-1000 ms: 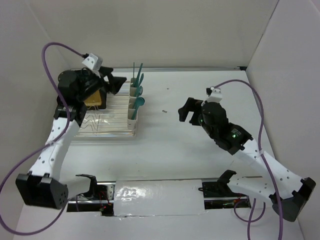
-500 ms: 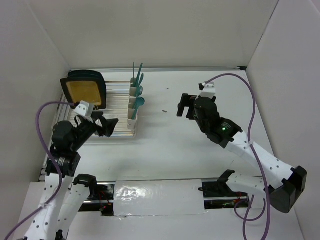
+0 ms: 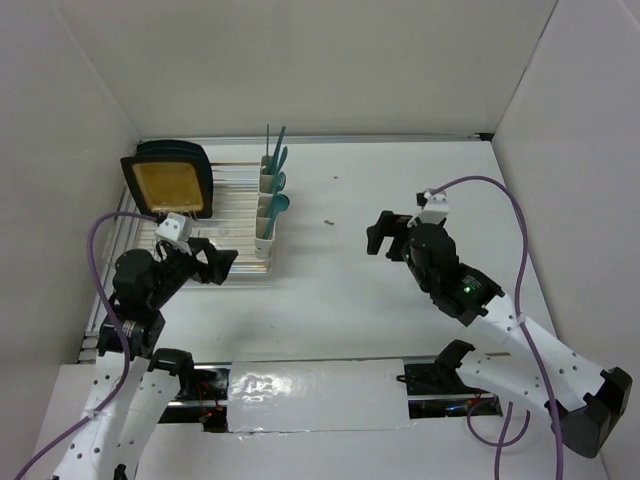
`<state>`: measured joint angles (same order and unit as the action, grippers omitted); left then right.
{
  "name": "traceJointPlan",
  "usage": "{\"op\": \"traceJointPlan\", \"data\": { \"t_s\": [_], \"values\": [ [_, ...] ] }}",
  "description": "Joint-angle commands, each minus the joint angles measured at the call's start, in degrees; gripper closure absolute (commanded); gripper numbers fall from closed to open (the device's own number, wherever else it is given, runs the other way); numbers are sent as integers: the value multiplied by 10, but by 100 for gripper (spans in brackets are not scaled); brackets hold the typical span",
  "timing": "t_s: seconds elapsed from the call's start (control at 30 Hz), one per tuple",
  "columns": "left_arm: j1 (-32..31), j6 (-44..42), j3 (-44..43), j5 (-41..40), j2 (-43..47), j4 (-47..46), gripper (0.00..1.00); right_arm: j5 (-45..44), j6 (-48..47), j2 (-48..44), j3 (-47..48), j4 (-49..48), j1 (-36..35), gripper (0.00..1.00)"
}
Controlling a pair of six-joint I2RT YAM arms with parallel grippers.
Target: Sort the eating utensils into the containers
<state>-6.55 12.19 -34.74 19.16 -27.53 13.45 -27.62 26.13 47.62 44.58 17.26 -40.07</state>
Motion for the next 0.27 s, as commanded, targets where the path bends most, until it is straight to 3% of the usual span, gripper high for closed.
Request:
{"op": "traceJointPlan", "data": {
  "t_s": [0.0,0.23],
  "values": [
    [-8,-8,-13,8,-1,-10,12,14,11,-19,-11,-35,3,0],
    [-22,-12,-6,-3,16,-17,12,64,-3,-54,-24,-35,3,0]
  ]
}}
